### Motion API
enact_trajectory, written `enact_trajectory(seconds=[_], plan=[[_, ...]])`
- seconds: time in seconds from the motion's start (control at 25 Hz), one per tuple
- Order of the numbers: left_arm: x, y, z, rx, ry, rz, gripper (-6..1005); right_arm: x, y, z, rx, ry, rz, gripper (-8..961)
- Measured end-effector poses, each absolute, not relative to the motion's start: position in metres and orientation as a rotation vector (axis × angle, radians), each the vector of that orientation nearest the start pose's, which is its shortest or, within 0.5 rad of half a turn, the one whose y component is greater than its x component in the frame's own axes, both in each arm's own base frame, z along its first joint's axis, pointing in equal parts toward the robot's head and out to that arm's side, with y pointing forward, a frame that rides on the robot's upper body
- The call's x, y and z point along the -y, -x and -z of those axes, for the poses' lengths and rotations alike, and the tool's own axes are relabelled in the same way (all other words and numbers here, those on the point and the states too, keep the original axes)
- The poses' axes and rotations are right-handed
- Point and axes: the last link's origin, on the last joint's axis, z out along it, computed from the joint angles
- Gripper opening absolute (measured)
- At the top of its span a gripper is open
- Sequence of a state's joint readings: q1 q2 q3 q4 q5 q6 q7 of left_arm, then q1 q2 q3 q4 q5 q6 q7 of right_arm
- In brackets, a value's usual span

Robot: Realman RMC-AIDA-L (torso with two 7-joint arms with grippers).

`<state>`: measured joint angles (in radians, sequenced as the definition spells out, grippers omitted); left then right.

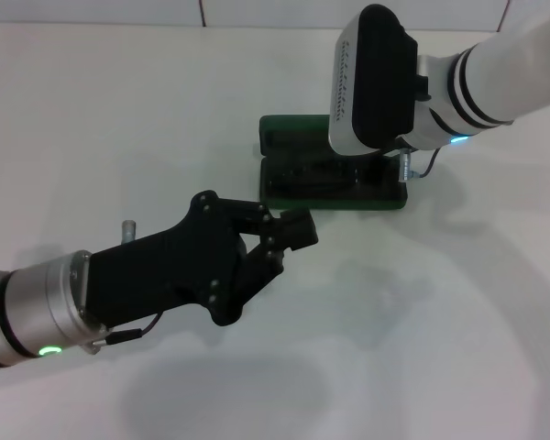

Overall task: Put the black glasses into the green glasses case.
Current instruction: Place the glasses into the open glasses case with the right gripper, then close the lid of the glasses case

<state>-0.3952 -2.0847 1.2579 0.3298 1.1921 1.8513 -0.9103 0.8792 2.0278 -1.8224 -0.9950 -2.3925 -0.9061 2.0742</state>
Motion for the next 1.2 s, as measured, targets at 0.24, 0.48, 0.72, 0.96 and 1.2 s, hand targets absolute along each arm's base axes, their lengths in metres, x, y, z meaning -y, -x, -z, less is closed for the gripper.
enact_trajectory(seconds=[0.24, 0.48, 0.72, 0.96, 1.2], plan=[[-0.244, 0.229, 0.035, 0.300, 2.597, 1.521, 65, -0.408, -0.106, 0.088, 0.285, 2.695, 0.437, 164], [-0.244, 0.229, 0.035, 0.300, 2.596, 1.522, 65, -0.399, -0.107, 0.085, 0.252, 2.715, 0.411, 169], [-0.245, 0.227, 0.034, 0.293, 2.595, 1.528, 66, -0.382, -0.117, 0.080, 0.201, 2.753, 0.395, 175], [-0.256, 0.228, 0.021, 0.279, 2.545, 1.532, 66, -0.363, -0.121, 0.067, 0.081, 2.796, 0.212, 180], [-0.300, 0.226, -0.030, 0.248, 2.458, 1.500, 66, -0.330, -0.148, 0.045, -0.131, 2.973, -0.129, 185]])
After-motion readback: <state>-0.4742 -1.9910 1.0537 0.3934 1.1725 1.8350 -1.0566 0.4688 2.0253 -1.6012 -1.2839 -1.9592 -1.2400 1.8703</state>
